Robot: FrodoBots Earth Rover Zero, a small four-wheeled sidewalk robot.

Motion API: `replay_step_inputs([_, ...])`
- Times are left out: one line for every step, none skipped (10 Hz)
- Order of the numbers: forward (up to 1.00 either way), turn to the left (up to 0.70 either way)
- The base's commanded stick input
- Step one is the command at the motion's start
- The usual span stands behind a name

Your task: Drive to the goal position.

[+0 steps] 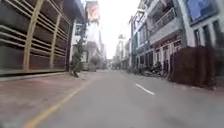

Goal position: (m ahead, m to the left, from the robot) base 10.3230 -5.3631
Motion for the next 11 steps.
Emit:
replay_step_inputs([1.0,0.06])
replay_step_inputs([1.0,0.06])
replay_step_inputs([1.0,0.06])
replay_step_inputs([1.0,0.06])
replay_step_inputs([1.0,0.06])
replay_step_inputs([1.0,0.06])
replay_step_inputs([1.0,0.06])
replay_step_inputs([1.0,-0.06])
replay_step_inputs([1.0,-0.34])
replay_step_inputs([1.0,-0.34])
replay_step_inputs([1.0,-0.34])
